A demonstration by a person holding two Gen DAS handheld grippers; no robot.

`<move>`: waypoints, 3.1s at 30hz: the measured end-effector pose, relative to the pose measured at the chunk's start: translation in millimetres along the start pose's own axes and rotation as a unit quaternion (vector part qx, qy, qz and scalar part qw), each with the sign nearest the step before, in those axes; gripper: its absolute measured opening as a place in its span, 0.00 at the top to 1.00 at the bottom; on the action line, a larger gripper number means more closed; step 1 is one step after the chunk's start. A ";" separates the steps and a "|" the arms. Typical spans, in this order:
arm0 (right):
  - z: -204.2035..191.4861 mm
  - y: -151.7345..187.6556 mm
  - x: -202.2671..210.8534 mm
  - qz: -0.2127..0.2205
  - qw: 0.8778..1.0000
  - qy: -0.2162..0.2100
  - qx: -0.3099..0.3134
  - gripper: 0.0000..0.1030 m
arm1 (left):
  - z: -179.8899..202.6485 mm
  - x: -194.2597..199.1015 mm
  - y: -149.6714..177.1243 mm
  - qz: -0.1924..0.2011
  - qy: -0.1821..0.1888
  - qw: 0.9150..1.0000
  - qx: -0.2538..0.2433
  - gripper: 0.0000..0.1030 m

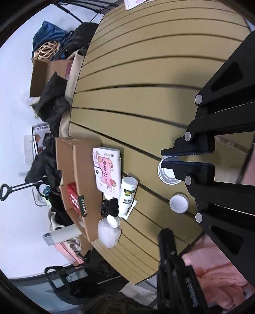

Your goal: Organize objects

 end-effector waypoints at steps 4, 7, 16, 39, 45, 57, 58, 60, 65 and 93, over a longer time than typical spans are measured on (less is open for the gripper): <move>1.4 5.0 12.8 0.005 1.000 -0.001 -0.015 0.95 | 21.8 -16.2 13.6 -0.012 -0.007 0.999 -0.051 0.70; 0.3 8.3 21.9 0.010 1.000 -0.007 -0.023 0.95 | 28.8 -29.6 12.6 -0.014 -0.034 0.997 -0.072 0.55; 1.3 15.8 37.5 0.013 0.999 -0.011 -0.030 0.94 | 16.4 -31.6 10.4 -0.017 -0.037 0.998 -0.045 1.00; 19.0 8.6 43.5 0.012 0.998 0.005 -0.060 0.94 | 53.0 -57.4 -3.5 -0.021 -0.050 0.986 -0.156 0.60; 32.4 13.3 45.1 0.007 0.997 0.008 -0.074 0.94 | 50.4 -61.7 -8.5 -0.017 -0.054 0.987 -0.151 0.99; 27.7 21.7 38.0 -0.003 0.997 0.002 -0.079 0.95 | 22.7 -30.4 -13.9 -0.011 0.031 0.997 -0.071 0.96; 30.4 23.3 37.7 -0.003 0.996 0.003 -0.085 0.95 | 23.8 -32.2 -16.7 -0.014 0.031 0.997 -0.069 0.90; 34.8 25.4 37.7 -0.006 0.995 0.002 -0.095 0.95 | 29.5 -38.8 -26.3 -0.014 0.027 0.997 -0.069 0.82; 40.6 27.1 43.0 0.000 0.995 0.000 -0.101 0.95 | 49.2 -69.7 -53.0 -0.042 0.032 0.995 -0.080 0.80; -8.9 -130.4 70.6 0.085 0.994 -0.071 0.013 0.95 | -46.4 116.6 -178.4 0.100 -0.012 0.994 -0.051 0.95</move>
Point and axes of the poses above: each gripper's, at about its wrist camera, not at the fingertips, and x roughly against the way its jaws point, z to its right, y to its underside, the point moved 3 cm from there along -x, roughly the way its jaws point
